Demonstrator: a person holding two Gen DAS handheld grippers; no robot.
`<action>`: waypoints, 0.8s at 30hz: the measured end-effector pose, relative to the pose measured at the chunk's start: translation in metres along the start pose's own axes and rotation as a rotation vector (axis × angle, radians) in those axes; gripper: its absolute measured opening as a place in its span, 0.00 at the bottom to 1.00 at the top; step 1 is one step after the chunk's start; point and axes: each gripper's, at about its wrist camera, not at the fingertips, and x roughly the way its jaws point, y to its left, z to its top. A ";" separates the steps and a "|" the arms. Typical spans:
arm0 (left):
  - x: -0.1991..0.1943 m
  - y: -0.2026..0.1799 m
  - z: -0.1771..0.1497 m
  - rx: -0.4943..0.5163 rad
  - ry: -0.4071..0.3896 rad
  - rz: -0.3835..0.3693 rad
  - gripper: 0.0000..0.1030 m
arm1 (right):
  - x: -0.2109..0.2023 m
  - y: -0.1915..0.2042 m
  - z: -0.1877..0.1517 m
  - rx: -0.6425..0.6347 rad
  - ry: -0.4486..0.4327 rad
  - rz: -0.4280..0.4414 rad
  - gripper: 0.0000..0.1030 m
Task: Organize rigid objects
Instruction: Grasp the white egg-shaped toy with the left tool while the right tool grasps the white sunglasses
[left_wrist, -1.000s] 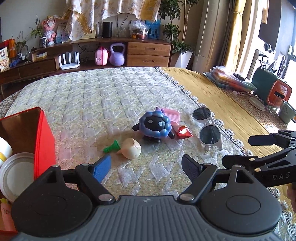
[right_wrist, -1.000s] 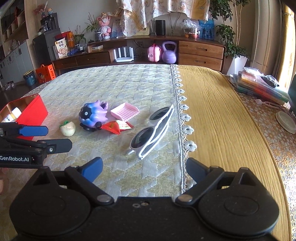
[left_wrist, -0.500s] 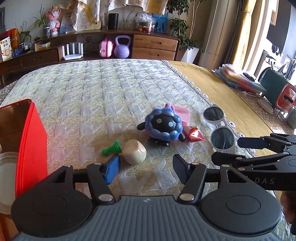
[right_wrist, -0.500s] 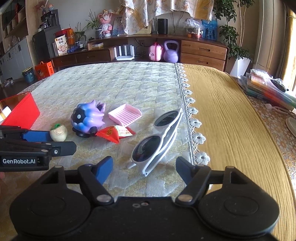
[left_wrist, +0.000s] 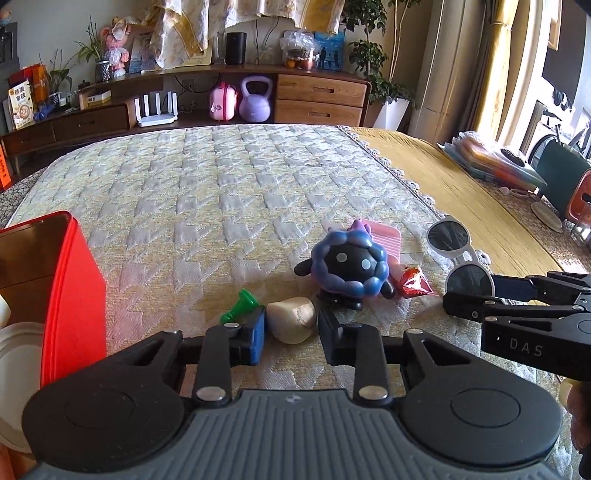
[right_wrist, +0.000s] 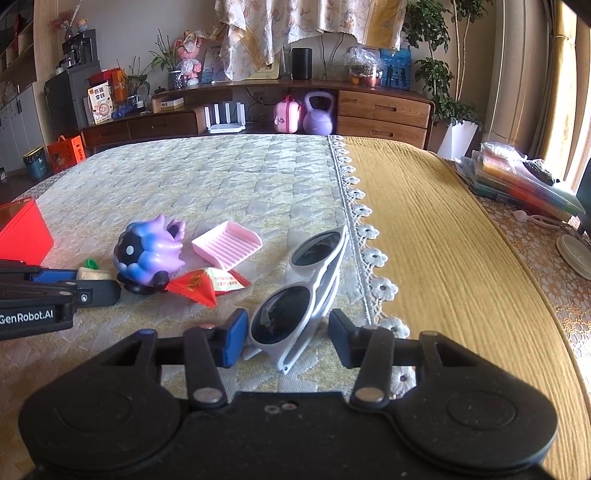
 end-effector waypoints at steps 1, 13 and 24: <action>0.000 0.001 0.000 0.001 -0.001 -0.002 0.27 | 0.000 0.000 0.000 -0.001 -0.002 -0.008 0.41; -0.005 0.002 -0.002 0.010 0.005 -0.011 0.27 | -0.017 -0.001 -0.006 0.013 -0.033 -0.016 0.36; -0.038 -0.001 -0.012 0.006 0.011 -0.041 0.27 | -0.064 0.005 -0.017 0.017 -0.066 0.021 0.35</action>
